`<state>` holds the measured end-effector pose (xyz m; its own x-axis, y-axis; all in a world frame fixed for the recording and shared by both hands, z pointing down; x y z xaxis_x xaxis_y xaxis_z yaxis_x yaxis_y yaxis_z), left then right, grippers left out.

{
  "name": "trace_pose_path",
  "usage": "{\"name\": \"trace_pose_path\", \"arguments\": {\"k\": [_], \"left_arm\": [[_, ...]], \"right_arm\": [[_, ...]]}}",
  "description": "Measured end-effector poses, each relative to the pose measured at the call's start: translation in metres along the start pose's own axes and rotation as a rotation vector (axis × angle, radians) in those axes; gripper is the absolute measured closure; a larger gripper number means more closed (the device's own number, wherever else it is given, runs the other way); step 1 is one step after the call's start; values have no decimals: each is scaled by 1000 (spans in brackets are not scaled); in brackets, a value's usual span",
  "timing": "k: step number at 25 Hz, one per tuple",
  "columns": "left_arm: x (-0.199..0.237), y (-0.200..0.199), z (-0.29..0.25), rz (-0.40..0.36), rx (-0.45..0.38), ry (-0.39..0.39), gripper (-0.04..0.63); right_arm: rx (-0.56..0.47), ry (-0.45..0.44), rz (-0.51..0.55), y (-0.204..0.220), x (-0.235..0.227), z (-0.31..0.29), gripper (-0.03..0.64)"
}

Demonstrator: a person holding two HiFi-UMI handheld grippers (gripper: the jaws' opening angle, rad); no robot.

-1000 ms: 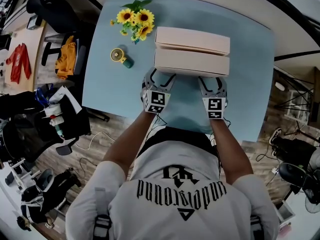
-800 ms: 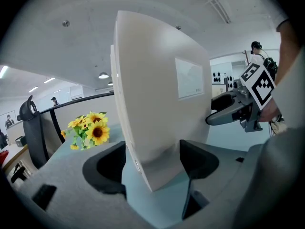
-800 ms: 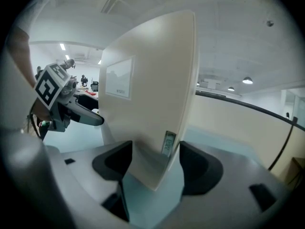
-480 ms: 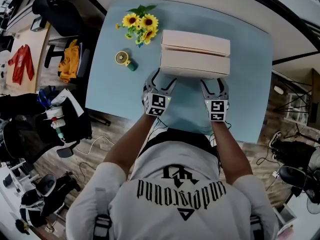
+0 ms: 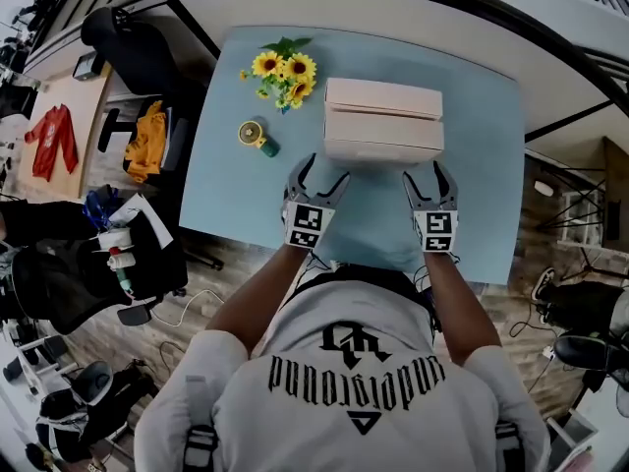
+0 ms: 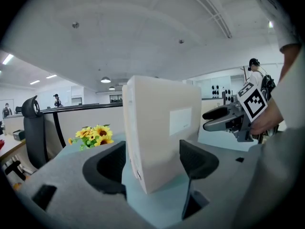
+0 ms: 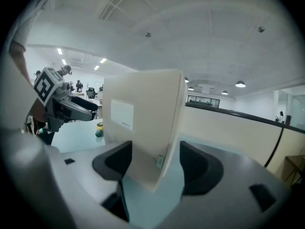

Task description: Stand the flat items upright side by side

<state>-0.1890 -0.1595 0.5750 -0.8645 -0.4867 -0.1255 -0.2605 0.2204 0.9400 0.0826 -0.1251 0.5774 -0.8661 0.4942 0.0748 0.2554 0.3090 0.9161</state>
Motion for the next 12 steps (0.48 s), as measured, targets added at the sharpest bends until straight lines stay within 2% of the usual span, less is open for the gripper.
{"name": "trace_pose_path", "arguments": {"k": [9, 12], "left_arm": [[4, -50, 56, 43, -100, 41, 251], [3, -64, 75, 64, -124, 58, 265]], "right_arm": [[-103, -1, 17, -48, 27, 53, 314], [-132, -18, 38, -63, 41, 72, 338]]}}
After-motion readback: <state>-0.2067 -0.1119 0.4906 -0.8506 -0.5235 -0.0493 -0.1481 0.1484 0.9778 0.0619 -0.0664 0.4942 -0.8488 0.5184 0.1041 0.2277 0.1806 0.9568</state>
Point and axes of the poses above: the fingertips, and each gripper's own axes: z backward along the fingers, x to its left, y out of its underside, the point moved 8 cm from there along z, backward along the fingers, and after that the axes turned 11 degrees about -y, right-handed, at the moved point
